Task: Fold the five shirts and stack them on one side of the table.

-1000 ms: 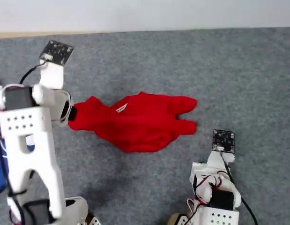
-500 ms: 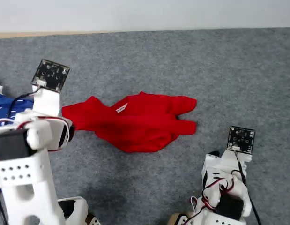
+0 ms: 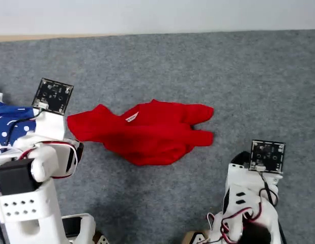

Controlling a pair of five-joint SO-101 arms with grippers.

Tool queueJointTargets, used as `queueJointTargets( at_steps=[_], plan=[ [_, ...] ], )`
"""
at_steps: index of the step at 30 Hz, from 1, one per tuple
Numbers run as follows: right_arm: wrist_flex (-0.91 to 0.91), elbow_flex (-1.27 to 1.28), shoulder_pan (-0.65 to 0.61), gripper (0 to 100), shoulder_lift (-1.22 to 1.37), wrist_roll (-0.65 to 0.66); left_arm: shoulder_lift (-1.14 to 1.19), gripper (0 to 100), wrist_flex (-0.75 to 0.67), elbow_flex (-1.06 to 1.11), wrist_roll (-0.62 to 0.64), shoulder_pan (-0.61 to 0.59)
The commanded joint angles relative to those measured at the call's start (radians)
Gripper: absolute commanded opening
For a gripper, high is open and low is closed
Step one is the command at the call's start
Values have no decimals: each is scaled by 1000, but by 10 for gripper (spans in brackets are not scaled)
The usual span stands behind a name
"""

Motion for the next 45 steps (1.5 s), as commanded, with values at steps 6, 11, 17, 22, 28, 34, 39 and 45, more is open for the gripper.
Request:
queueJointTargets(
  at_steps=[6, 11, 17, 22, 28, 34, 39, 45],
  plan=[
    [114, -302, -82, 9, 266, 29, -15, 170, 20, -5, 60, -11],
    [202, -525, -91, 9, 634, -44, -14, 170, 20, -5, 66, -11],
    [291, -715, -147, 9, 1013, -64, -14, 170, 20, -5, 66, -15],
    [354, -852, -243, 9, 1271, 187, -12, 170, -9, 13, 60, -176],
    [375, -1030, -305, 9, 1497, 350, -12, 170, -46, 130, -26, -316],
    [358, -1188, -314, 10, 1744, 411, -14, 170, -124, 216, -54, -408],
    [360, -1298, -325, 49, 1894, 489, -15, 170, -140, 229, -54, -416],
    [424, -1418, -325, 263, 1977, 497, -18, 172, -137, 229, -54, -416]
  ],
)
